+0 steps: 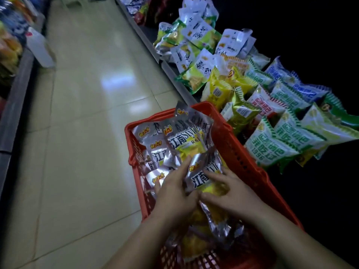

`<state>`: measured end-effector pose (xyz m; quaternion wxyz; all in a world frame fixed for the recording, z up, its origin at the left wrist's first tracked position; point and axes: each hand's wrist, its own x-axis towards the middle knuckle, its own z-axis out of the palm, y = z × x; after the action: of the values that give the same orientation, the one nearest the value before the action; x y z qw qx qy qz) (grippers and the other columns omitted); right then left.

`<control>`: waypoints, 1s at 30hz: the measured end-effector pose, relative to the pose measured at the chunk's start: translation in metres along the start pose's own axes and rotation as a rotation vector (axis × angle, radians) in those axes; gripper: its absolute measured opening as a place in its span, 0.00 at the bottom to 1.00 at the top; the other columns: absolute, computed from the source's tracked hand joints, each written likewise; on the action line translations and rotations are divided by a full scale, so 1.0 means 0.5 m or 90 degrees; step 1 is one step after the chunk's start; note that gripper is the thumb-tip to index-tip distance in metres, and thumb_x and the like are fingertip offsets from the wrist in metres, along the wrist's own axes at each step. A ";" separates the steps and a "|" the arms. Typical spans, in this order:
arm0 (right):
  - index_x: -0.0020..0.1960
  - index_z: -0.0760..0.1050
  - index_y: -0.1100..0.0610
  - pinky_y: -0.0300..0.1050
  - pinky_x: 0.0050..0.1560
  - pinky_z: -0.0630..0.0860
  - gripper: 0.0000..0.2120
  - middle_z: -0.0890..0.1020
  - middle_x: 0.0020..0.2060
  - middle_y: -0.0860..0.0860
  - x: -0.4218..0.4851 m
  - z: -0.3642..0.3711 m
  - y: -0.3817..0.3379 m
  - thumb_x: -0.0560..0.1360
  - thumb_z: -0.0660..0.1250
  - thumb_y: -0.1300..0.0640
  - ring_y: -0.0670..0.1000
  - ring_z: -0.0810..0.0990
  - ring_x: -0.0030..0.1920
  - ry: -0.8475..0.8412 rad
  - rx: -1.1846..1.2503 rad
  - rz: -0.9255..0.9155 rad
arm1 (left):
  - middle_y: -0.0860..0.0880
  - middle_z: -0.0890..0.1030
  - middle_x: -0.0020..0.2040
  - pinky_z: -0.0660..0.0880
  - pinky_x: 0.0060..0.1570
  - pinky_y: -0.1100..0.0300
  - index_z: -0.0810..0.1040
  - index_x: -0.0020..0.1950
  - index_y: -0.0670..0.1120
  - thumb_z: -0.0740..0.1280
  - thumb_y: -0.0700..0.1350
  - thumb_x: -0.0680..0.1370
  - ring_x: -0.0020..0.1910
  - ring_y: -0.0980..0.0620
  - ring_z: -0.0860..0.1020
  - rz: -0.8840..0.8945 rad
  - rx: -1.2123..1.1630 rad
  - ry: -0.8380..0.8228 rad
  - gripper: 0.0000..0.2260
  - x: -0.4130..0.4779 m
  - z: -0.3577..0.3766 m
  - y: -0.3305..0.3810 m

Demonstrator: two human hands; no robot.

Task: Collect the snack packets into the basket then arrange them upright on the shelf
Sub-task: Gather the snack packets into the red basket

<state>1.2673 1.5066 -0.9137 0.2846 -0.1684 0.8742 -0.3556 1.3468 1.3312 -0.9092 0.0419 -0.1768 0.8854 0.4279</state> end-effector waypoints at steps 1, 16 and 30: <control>0.64 0.67 0.21 0.40 0.71 0.62 0.29 0.56 0.81 0.48 0.003 -0.001 0.008 0.69 0.76 0.38 0.47 0.58 0.79 -0.005 0.006 -0.003 | 0.58 0.81 0.52 0.72 0.64 0.38 0.48 0.71 0.82 0.71 0.52 0.73 0.48 0.55 0.80 0.008 0.004 0.004 0.42 -0.001 0.003 -0.006; 0.69 0.55 0.18 0.52 0.77 0.58 0.31 0.46 0.82 0.50 0.002 0.032 0.035 0.73 0.67 0.32 0.53 0.50 0.81 0.025 -0.043 0.018 | 0.50 0.67 0.77 0.67 0.71 0.55 0.41 0.76 0.75 0.69 0.62 0.77 0.76 0.47 0.66 0.041 0.056 -0.004 0.41 -0.018 0.003 -0.038; 0.66 0.68 0.23 0.49 0.75 0.67 0.25 0.70 0.70 0.28 -0.013 0.013 0.000 0.76 0.72 0.44 0.31 0.65 0.71 0.051 0.141 -0.081 | 0.57 0.81 0.64 0.82 0.52 0.48 0.70 0.71 0.71 0.66 0.42 0.83 0.54 0.54 0.83 0.049 -0.288 0.047 0.26 -0.026 0.027 -0.020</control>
<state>1.2765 1.5066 -0.9152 0.2428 -0.1767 0.8278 -0.4738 1.3612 1.3397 -0.9222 -0.0476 -0.1630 0.7741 0.6099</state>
